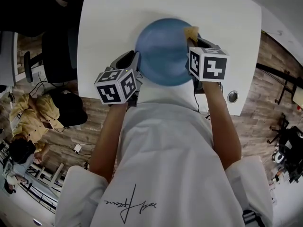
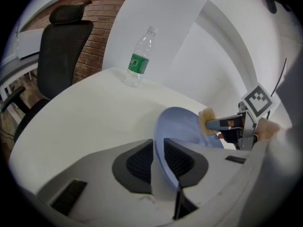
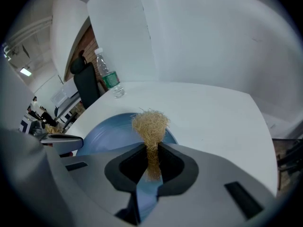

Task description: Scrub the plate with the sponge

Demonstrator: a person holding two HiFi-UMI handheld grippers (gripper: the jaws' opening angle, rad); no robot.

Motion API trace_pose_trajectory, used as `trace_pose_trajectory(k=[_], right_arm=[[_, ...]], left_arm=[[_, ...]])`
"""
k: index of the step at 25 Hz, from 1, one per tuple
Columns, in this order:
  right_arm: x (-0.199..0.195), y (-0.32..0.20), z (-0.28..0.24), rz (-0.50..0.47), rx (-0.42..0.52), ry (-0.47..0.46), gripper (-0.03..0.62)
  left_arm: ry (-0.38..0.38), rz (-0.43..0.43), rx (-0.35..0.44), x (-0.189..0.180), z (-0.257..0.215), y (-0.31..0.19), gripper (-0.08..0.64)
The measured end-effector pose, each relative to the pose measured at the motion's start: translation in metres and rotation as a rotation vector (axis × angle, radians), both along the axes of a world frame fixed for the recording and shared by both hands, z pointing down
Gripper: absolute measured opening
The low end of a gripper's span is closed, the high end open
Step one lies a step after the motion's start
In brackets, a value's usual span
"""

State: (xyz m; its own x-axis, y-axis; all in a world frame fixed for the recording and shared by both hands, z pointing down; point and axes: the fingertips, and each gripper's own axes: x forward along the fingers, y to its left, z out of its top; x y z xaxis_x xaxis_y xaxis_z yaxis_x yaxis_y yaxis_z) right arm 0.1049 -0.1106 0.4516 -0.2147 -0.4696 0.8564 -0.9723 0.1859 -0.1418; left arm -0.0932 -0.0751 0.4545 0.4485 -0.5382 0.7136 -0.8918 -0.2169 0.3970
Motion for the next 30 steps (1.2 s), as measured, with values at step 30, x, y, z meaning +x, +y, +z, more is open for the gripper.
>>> trace_pose_trajectory(k=[30], right_arm=[[-0.024,-0.013,0.027,0.022,-0.071,-0.019,0.044]], left_arm=[[0.05,0.013,-0.041,0.002,0.014,-0.003,0.021]])
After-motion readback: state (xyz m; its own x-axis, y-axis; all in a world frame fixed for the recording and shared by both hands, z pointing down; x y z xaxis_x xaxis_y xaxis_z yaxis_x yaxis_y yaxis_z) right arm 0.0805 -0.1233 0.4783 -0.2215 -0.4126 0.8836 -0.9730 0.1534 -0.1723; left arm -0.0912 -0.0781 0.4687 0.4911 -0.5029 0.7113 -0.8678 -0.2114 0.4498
